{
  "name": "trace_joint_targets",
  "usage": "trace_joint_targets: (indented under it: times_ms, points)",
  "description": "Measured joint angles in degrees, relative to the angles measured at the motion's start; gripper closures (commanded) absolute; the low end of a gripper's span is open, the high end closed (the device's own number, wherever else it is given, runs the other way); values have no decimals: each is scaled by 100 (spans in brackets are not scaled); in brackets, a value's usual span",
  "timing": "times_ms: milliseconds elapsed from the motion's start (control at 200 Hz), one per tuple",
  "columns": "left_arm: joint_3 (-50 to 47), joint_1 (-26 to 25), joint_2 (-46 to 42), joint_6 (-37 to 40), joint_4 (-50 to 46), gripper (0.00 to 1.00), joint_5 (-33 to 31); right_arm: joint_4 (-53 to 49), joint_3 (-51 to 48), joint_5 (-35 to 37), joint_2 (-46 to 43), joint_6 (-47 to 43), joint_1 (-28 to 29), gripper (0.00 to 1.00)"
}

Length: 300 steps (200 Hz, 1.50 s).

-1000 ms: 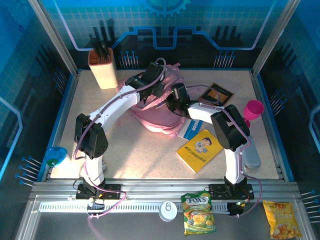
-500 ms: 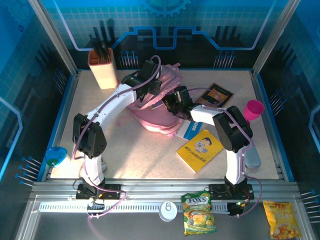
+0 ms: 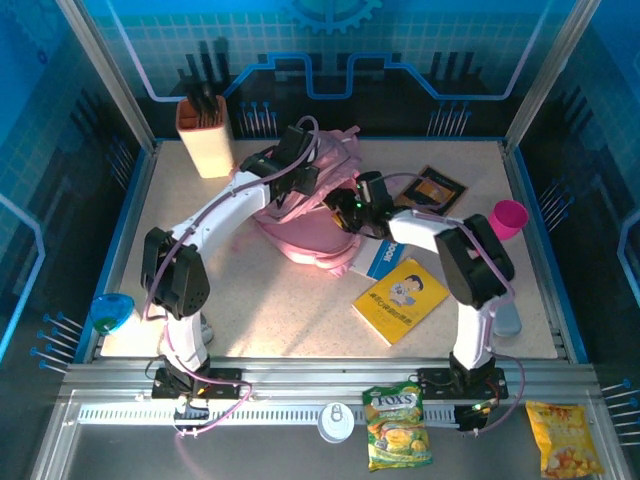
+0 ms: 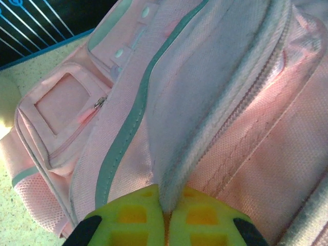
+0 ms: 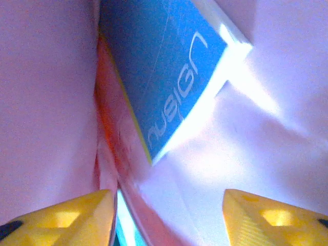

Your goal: Pack the student bag

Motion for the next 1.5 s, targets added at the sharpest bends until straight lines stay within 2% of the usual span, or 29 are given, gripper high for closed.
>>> trace_joint_targets:
  times_ms: [120, 220, 245, 310, 415, 485, 600, 735, 840, 1131, 1356, 1391, 1431, 1501]
  points:
    - [-433, 90, -177, 0, 175, 100, 44, -361, -817, 2, -1237, -422, 4, 28]
    - [-935, 127, -431, -2, 378, 100, 136, -918, -1346, 308, -2205, -800, 7, 24]
    - [-1071, 127, -507, -4, 424, 94, 162, -1091, -1445, 461, -2406, -879, 9, 23]
    - [-1451, 131, -745, -33, 520, 68, 251, -1683, -1703, 876, -2924, -1137, 9, 21]
    - [-1958, 144, -1119, -295, 533, 44, 468, -2660, -1908, 1541, -3501, -1408, 9, 20]
    - [-2212, 151, -1346, -485, 553, 34, 693, -3224, -1978, 1906, -3777, -1508, 9, 20]
    - [-2424, 157, -1631, -763, 599, 25, 1163, -3807, -2166, 2177, -3985, -1506, 7, 22]
    - [-2459, 28, -1711, -1095, 769, 19, 1718, -4201, -2498, 2262, -3921, -1357, 4, 22]
    - [-2459, -245, -1692, -1318, 828, 18, 2041, -4369, -2684, 2273, -3803, -1231, -4, 22]
    - [-2459, -767, -1137, -1768, 986, 14, 2656, -4164, -2986, 2208, -3453, -1193, -452, 22]
    - [-2426, -992, -673, -2057, 1060, 12, 2999, -3777, -2758, 1987, -3032, -1779, -1106, 22]
    - [-2404, -1043, -590, -2094, 1067, 10, 3045, -3679, -2684, 1939, -2922, -1912, -1226, 23]
    - [-2361, -1102, -487, -2129, 1069, 2, 3084, -3580, -2583, 1884, -2782, -2074, -1364, 24]
    - [-2238, -1213, -293, -2234, 1075, 1, 3134, -3501, -2376, 1775, -2570, -2367, -1530, 24]
